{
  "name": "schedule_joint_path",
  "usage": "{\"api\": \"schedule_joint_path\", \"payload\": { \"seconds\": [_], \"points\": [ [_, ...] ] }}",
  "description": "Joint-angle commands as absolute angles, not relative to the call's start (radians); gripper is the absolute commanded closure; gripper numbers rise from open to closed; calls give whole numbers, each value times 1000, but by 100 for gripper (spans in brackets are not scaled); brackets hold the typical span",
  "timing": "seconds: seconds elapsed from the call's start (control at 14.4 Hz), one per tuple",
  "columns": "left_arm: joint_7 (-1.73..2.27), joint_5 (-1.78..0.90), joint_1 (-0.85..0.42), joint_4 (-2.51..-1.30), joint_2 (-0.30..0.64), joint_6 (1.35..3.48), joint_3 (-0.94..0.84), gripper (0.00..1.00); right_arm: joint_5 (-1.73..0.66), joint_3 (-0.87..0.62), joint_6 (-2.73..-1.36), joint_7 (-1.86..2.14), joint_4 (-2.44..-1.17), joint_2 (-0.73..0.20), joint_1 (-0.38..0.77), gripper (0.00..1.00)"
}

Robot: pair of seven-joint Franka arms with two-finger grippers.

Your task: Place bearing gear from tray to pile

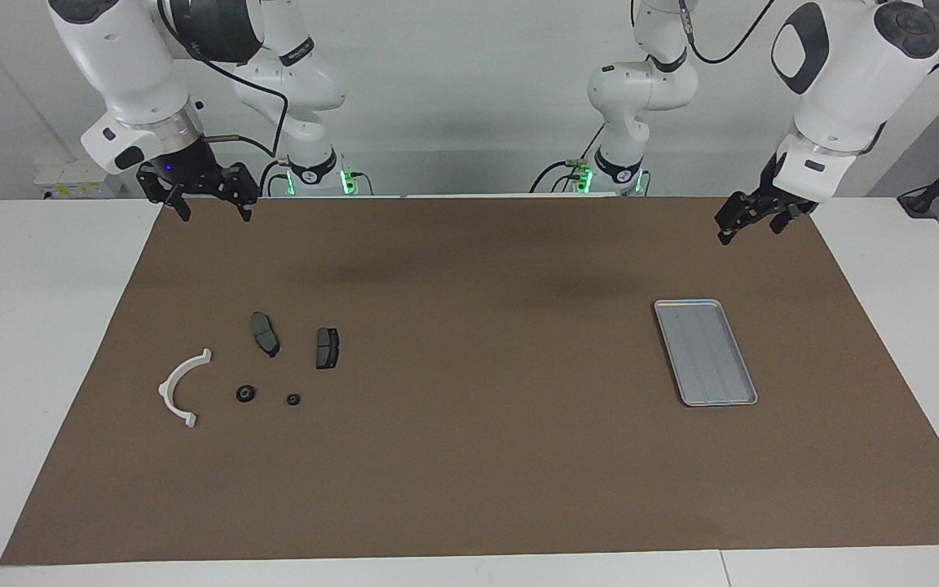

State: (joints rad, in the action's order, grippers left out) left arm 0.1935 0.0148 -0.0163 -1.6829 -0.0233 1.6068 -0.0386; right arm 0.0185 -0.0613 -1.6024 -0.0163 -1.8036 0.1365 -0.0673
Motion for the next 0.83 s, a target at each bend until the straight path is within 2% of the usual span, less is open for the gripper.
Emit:
{"api": "schedule_joint_path", "payload": {
  "seconds": [0.0,0.76],
  "points": [
    [184,5,-12,-1704,-45,1620,-40,0,-2,-61,-1628,11,-1829,158,-72,0],
    [184,5,-12,-1704,-46,1620,-40,0,-2,-60,-1628,25,-1829,158,-75,0]
  ]
}}
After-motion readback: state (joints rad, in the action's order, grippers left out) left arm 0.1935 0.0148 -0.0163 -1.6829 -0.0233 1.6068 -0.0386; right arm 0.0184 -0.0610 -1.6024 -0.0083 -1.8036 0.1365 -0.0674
